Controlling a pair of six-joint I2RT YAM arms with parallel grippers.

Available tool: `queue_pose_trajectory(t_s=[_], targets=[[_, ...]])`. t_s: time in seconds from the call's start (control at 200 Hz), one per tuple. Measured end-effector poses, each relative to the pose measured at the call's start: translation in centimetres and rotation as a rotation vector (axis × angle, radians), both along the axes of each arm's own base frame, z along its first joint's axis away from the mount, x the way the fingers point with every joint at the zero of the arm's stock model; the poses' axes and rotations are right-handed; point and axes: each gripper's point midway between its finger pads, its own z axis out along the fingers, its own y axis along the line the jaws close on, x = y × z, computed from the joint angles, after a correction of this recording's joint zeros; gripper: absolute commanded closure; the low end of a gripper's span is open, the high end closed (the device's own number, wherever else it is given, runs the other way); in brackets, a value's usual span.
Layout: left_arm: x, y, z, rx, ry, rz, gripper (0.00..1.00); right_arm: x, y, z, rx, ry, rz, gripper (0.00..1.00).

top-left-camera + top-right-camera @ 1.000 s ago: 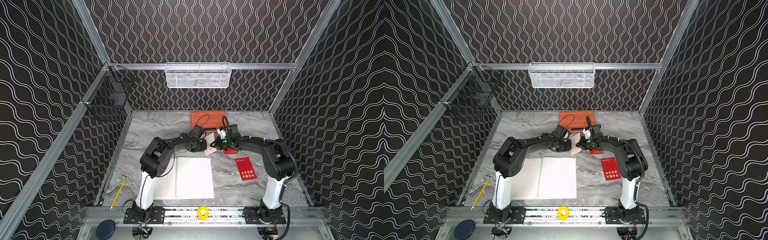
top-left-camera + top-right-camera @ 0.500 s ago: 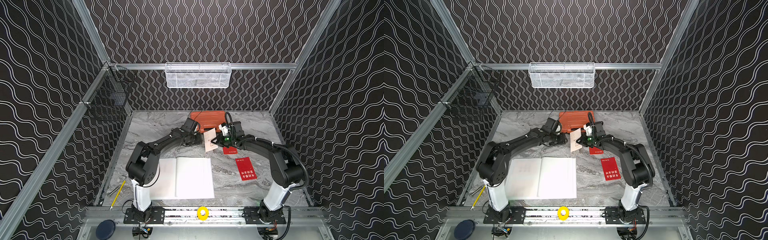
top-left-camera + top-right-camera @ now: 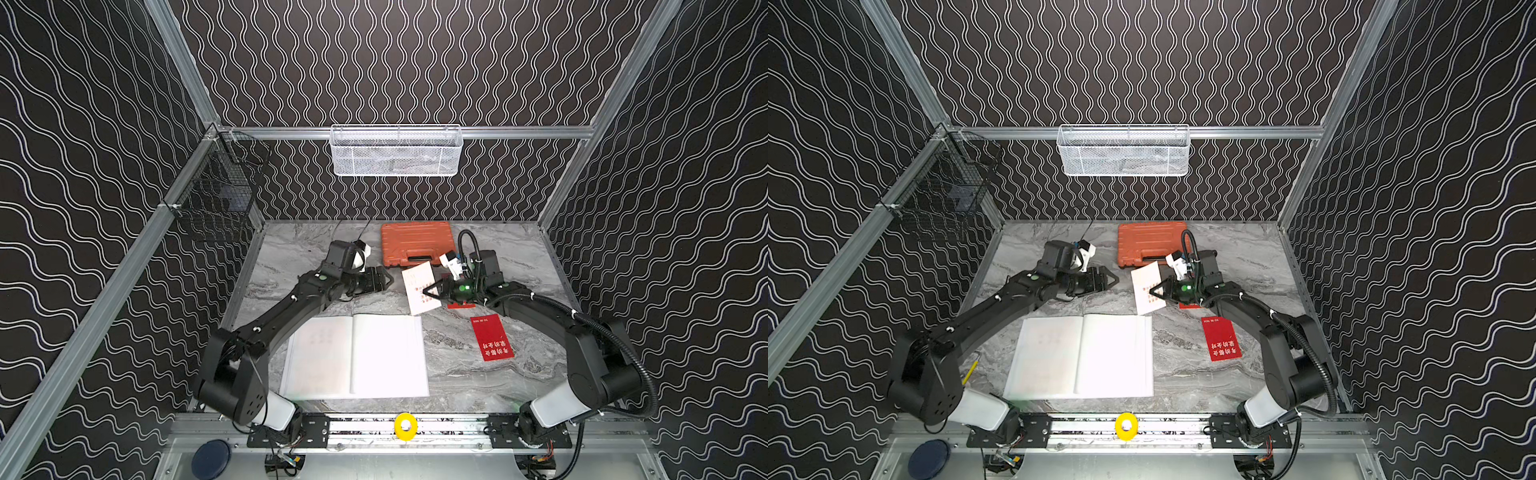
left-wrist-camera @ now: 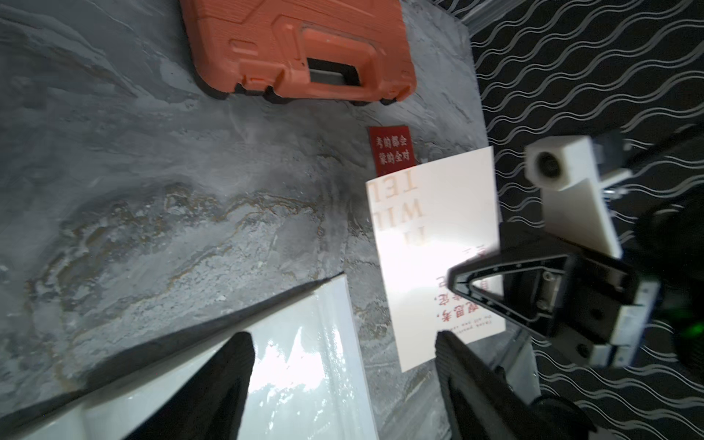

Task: Place the photos into the photo albums
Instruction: Pick up the photo at the center of the board.

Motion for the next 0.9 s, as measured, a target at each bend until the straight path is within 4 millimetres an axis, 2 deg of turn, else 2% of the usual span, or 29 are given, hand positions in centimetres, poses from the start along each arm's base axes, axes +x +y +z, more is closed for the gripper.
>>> queue_pose_trajectory(t_s=[0.2, 0.38, 0.705, 0.901], targets=[[-2.7, -1.2, -1.4, -0.175, 0.098, -0.081, 0.22, -3.6, 1.9, 0.6, 0.076, 0.01, 0.128, 1.0], [-3.8, -1.9, -0.5, -0.234, 0.1, -0.151, 0.24, -6.8, 4.3, 1.0, 0.124, 0.006, 0.25, 1.0], [-5.2, -2.6, -0.3, -0.285, 0.13, -0.233, 0.34, -8.7, 6.1, 0.9, 0.228, 0.043, 0.346, 1.0], [-5.7, -2.7, -0.8, -0.317, 0.161, -0.265, 0.46, -8.8, 6.6, 0.8, 0.265, 0.052, 0.373, 1.0]])
